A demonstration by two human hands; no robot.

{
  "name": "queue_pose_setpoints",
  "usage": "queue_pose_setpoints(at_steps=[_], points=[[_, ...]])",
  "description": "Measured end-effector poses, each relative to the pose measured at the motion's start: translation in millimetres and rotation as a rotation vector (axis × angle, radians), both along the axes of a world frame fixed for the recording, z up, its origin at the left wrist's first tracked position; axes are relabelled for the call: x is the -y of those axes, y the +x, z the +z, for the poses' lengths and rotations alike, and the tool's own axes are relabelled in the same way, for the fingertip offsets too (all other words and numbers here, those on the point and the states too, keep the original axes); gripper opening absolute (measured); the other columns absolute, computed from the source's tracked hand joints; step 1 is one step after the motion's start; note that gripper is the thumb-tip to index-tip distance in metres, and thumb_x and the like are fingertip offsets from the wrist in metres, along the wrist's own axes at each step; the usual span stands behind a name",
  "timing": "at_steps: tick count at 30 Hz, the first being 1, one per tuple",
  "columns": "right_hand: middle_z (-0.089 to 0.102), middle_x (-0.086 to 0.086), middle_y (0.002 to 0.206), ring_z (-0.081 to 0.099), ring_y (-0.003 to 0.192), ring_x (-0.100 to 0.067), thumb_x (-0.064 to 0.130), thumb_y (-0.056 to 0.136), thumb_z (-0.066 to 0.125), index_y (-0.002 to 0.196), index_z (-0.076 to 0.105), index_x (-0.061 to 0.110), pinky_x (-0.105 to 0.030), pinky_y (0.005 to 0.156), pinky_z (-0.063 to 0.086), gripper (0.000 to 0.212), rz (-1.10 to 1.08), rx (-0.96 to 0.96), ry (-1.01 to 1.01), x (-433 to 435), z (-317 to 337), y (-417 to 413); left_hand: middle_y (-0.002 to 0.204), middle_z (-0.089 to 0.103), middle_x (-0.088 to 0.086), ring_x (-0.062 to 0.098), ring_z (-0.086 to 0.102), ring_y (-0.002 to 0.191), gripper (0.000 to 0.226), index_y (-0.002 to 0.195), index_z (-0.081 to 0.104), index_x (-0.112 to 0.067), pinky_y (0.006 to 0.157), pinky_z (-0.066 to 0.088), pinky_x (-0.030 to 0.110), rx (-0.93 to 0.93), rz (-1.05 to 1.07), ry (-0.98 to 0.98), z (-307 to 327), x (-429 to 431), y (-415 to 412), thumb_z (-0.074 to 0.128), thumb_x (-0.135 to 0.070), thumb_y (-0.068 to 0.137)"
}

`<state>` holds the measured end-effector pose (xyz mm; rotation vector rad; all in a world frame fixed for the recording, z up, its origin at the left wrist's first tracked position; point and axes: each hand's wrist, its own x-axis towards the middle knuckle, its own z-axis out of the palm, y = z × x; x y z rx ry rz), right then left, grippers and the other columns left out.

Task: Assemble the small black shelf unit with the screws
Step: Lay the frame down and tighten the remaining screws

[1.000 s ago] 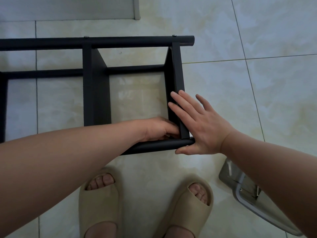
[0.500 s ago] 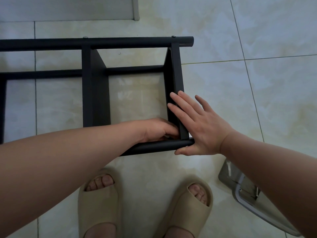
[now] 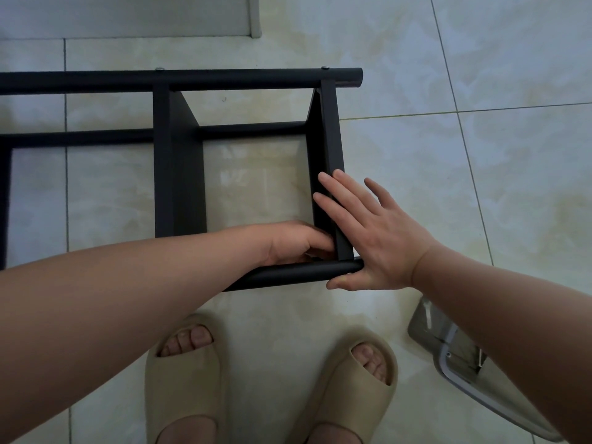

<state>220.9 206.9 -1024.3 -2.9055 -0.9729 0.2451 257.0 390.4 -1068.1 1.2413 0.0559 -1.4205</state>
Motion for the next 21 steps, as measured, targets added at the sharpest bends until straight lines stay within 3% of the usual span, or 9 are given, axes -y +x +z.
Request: queue_pose_setpoints(at_steps=[5, 15, 19, 21], points=[[0.013, -0.015, 0.168, 0.01, 0.156, -0.031, 0.087, 0.077, 0.044, 0.158, 0.027, 0.004, -0.061, 0.117, 0.027, 0.117, 0.001, -0.001, -0.003, -0.1, 0.5, -0.2, 0.076, 0.067, 0.006, 0.02, 0.064, 0.074, 0.011, 0.088, 0.067, -0.005, 0.077, 0.049, 0.034, 0.054, -0.014, 0.039, -3.2, -1.5, 0.6, 0.058, 0.0, 0.089], [0.013, -0.015, 0.168, 0.011, 0.156, -0.031, 0.087, 0.078, 0.044, 0.158, 0.029, 0.004, -0.06, 0.117, 0.027, 0.116, 0.003, 0.0, 0.004, 0.5, 0.9, -0.2, 0.081, 0.061, 0.009, 0.018, 0.061, 0.074, 0.02, 0.094, 0.058, -0.003, 0.073, 0.049, 0.03, -0.064, 0.028, -0.05, 0.6, -0.1, 0.3, 0.042, 0.009, 0.092], [0.014, -0.015, 0.168, 0.011, 0.156, -0.031, 0.087, 0.077, 0.044, 0.158, 0.029, 0.004, -0.061, 0.117, 0.028, 0.117, 0.001, -0.005, 0.004, -0.1, 1.0, 0.0, 0.087, 0.06, 0.016, 0.027, 0.057, 0.084, 0.013, 0.099, 0.063, 0.0, 0.079, 0.044, 0.037, 0.069, -0.023, 0.045, 1.2, -0.1, -0.6, 0.057, -0.003, 0.088], [0.014, -0.015, 0.168, 0.012, 0.156, -0.031, 0.087, 0.077, 0.044, 0.157, 0.03, 0.004, -0.061, 0.116, 0.029, 0.117, 0.002, -0.003, 0.003, -0.5, 1.0, -0.3, 0.086, 0.059, 0.017, 0.03, 0.054, 0.084, 0.015, 0.089, 0.066, -0.004, 0.079, 0.04, 0.04, 0.103, -0.021, 0.077, 1.6, -0.5, -0.1, 0.065, -0.011, 0.076]])
